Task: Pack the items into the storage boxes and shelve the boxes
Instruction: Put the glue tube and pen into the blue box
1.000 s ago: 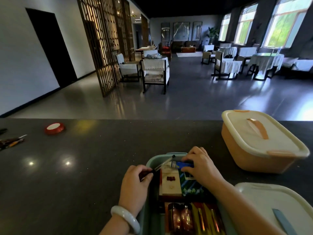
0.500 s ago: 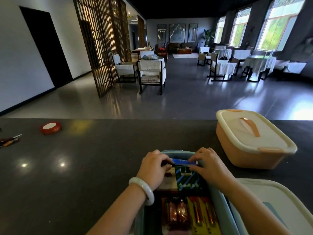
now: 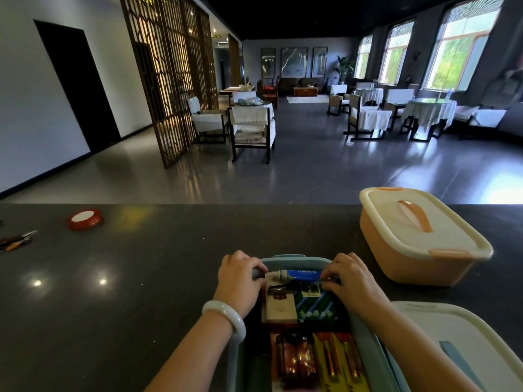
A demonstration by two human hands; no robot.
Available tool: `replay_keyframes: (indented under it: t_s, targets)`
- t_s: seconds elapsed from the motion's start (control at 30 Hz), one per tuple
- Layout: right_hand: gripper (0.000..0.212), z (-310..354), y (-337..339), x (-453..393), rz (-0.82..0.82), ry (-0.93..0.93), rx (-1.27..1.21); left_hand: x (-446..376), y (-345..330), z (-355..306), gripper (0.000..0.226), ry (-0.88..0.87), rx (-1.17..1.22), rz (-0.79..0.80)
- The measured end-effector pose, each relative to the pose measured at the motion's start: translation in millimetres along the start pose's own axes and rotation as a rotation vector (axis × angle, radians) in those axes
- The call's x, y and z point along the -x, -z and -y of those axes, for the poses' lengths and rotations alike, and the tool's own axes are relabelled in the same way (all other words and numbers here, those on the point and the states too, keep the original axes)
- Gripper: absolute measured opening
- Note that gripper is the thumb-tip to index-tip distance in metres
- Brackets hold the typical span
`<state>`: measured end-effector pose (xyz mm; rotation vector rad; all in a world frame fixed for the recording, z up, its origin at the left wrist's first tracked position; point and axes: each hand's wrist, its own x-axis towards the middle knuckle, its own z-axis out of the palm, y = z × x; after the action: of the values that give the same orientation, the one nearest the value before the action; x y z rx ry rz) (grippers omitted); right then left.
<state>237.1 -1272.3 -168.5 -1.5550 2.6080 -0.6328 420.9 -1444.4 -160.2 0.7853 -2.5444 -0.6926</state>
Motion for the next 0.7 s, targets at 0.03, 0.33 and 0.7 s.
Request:
replay_keyframes:
  t_s: [0.03,0.33,0.7]
  targets:
    - [0.011,0.0,-0.5,0.1,-0.006,0.002,0.003,2.7,-0.2,3.3,0.016,0.023,0.016,-0.003]
    - [0.014,-0.3,-2.2,-0.4,-0.015,0.002,-0.041,11.4,-10.5,10.7,0.02,0.03,0.032,-0.021]
    - [0.018,-2.0,-6.2,-0.6,-0.024,-0.003,-0.049,12.9,-10.5,14.3,0.017,0.037,0.12,-0.036]
